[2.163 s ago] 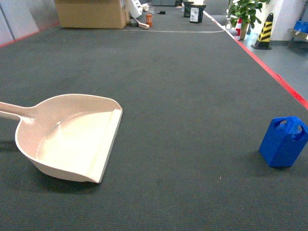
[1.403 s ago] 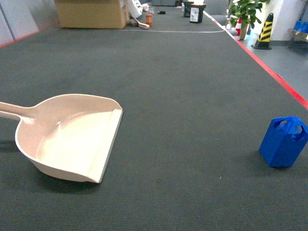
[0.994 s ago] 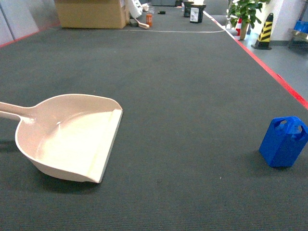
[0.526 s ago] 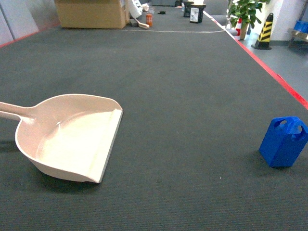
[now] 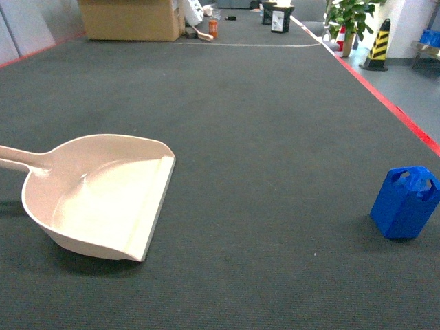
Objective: Place part in tray to right shelf
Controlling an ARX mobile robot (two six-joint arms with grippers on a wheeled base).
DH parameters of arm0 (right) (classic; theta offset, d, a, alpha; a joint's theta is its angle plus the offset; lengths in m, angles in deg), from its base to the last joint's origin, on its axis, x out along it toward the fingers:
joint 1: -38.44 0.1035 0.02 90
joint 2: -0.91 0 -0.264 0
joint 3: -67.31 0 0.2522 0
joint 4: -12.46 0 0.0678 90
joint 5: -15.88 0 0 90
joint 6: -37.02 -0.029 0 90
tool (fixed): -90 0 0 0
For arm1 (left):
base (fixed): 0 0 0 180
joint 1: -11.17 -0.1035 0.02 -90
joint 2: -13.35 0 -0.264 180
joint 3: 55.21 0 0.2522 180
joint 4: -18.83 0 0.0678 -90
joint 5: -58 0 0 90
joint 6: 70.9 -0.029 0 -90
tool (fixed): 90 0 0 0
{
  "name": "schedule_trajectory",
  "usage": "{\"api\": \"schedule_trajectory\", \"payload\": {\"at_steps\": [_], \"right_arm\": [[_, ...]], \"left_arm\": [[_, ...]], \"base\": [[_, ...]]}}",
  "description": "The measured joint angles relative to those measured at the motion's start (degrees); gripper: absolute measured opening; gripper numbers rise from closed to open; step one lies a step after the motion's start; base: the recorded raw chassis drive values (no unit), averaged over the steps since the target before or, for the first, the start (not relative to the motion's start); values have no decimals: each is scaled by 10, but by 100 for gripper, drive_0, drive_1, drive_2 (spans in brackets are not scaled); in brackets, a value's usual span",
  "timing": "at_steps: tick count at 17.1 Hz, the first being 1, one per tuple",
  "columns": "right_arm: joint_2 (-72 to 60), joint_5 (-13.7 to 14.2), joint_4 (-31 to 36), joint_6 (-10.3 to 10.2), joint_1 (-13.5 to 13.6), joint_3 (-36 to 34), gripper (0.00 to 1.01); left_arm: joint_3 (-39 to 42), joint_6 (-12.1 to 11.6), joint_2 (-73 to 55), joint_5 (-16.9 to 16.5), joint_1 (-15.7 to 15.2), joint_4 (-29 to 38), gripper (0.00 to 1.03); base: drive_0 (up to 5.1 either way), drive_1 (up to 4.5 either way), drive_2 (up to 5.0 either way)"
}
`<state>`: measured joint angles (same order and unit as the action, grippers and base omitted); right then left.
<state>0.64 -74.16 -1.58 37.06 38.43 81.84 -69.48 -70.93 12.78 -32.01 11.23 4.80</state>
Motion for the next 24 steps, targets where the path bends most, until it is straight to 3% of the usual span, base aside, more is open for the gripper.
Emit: {"api": "schedule_trajectory", "payload": {"at_steps": [14, 15, 16, 17, 19, 20, 21, 24], "right_arm": [[0, 0, 0, 0, 0, 0, 98], [0, 0, 0, 0, 0, 0, 98], [0, 0, 0, 0, 0, 0, 98], [0, 0, 0, 0, 0, 0, 98], [0, 0, 0, 0, 0, 0, 98], [0, 0, 0, 0, 0, 0, 98], [0, 0, 0, 0, 0, 0, 98], [0, 0, 0, 0, 0, 0, 98]], "left_arm": [[0, 0, 0, 0, 0, 0, 98], [-5, 11, -5, 2, 0, -21, 98], [-12, 49, -56, -26, -20, -13, 98], [-18, 105, -138, -63, -55, 45, 98], [-42, 214, -354, -123, -83, 238, 98], [-61, 253, -467, -153, -100, 337, 98], [-79, 285, -551, -172, -118, 398, 98], [-103, 324, -645, -188, -140, 460, 98]], "base": [[0, 0, 0], [0, 0, 0], [0, 0, 0], [0, 0, 0], [0, 0, 0], [0, 0, 0], [0, 0, 0], [0, 0, 0]]}}
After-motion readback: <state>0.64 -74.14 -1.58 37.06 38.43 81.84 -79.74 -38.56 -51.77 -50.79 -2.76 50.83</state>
